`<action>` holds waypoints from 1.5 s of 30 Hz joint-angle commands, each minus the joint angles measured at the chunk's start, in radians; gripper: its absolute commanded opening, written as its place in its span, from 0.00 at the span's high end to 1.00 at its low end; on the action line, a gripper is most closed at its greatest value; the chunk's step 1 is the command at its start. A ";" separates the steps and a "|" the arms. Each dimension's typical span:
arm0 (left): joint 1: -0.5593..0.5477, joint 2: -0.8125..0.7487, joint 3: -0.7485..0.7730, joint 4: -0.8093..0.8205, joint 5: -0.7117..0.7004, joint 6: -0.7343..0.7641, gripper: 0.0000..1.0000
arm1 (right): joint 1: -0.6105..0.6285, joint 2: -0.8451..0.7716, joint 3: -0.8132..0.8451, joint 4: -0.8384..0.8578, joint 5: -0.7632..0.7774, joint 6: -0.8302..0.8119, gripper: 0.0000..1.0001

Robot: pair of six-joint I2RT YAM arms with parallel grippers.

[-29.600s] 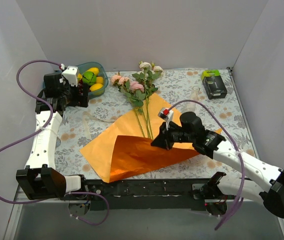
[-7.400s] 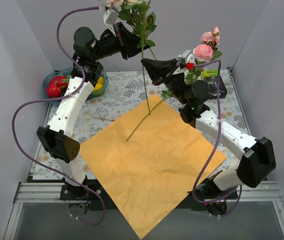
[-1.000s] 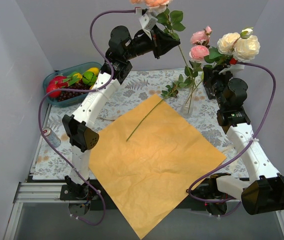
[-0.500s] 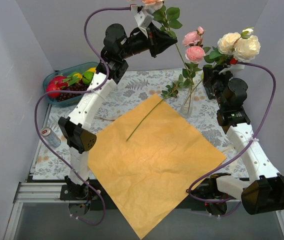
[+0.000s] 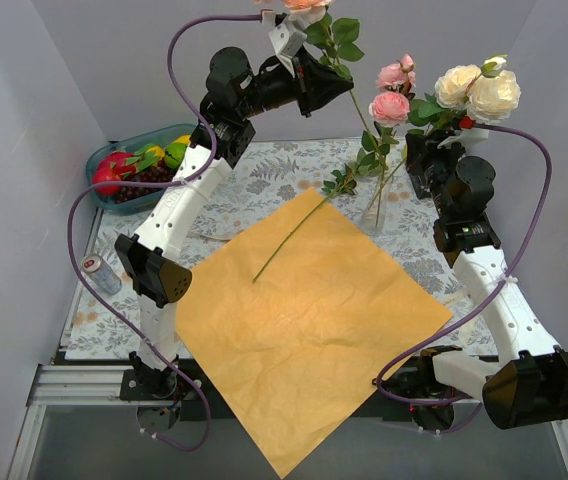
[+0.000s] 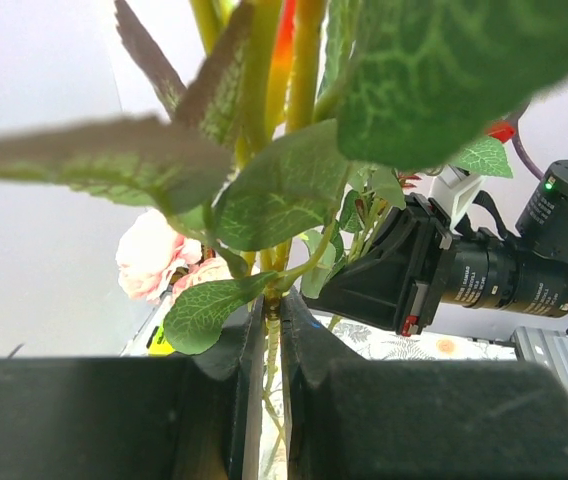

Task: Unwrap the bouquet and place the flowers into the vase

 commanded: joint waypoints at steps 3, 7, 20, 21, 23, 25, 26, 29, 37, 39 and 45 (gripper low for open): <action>0.004 -0.021 0.032 -0.048 0.036 0.032 1.00 | -0.001 -0.010 -0.017 0.067 -0.003 0.007 0.99; 0.005 -0.021 0.031 -0.073 0.061 0.032 1.00 | 0.000 -0.012 -0.024 0.077 0.001 0.010 0.99; 0.004 0.008 0.028 -0.041 0.056 0.008 1.00 | -0.003 -0.005 -0.044 0.092 -0.006 0.018 0.99; 0.004 0.015 0.028 -0.035 0.056 0.002 1.00 | -0.003 -0.004 -0.044 0.092 -0.009 0.016 0.99; 0.005 0.045 0.041 -0.015 0.052 -0.006 1.00 | -0.001 0.004 -0.047 0.092 -0.008 0.015 0.99; 0.002 0.073 0.075 0.001 0.046 -0.017 1.00 | -0.001 0.019 -0.049 0.094 -0.006 0.015 0.99; 0.002 0.103 0.087 0.002 0.046 -0.018 1.00 | -0.003 0.025 -0.050 0.094 -0.006 0.015 0.99; -0.002 0.143 0.097 0.021 0.032 -0.015 1.00 | -0.004 0.044 -0.057 0.107 -0.012 0.021 0.96; -0.032 0.170 0.054 0.055 0.012 0.036 1.00 | -0.009 0.094 -0.018 0.103 -0.038 0.030 0.56; -0.038 0.167 0.031 0.055 0.009 0.068 1.00 | -0.009 0.103 -0.006 0.087 -0.049 0.036 0.49; -0.073 0.179 0.017 0.036 -0.019 0.129 1.00 | -0.010 0.120 0.029 0.038 -0.069 0.038 0.35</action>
